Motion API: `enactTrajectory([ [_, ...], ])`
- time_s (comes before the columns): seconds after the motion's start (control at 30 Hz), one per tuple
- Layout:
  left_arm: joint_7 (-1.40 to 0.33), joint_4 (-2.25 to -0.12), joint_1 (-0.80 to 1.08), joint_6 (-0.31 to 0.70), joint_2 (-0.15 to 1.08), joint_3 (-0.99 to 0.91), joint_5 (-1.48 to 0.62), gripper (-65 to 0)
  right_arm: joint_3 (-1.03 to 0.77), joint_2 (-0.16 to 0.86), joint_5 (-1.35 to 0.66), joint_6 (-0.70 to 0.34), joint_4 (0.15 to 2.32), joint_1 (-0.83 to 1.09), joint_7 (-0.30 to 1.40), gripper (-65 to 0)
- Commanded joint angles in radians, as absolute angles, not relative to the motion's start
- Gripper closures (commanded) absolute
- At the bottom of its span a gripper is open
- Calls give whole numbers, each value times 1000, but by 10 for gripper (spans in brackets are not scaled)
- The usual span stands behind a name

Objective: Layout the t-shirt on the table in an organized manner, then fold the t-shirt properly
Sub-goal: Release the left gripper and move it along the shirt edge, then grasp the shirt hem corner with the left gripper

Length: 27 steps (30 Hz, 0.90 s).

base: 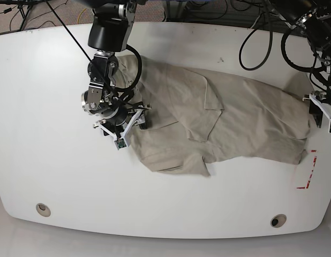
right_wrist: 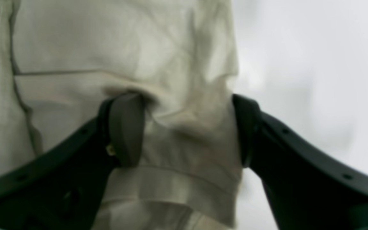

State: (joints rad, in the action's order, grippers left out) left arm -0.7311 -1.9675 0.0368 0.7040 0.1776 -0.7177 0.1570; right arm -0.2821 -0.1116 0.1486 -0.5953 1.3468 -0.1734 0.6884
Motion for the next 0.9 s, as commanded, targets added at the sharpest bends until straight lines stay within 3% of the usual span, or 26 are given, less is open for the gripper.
enactTrajectory([
  [0.0, -716, -1945, 10, 698, 193, -720, 154, -426, -283, -114, 136, -598, 1345, -193, 680, -258],
  [0.2, -716, -1850, -53, 698, 214, -719, 171, -426, -280, -114, 137, -598, 1343, -193, 679, -5],
  [0.63, -705, -1455, -269, 698, 277, -713, 176, -433, -280, -101, 136, -604, 1351, -188, 679, -14],
  [0.87, -607, -1234, -387, 698, 292, -713, 182, -435, -280, -101, 136, -605, 1351, -186, 679, -14],
])
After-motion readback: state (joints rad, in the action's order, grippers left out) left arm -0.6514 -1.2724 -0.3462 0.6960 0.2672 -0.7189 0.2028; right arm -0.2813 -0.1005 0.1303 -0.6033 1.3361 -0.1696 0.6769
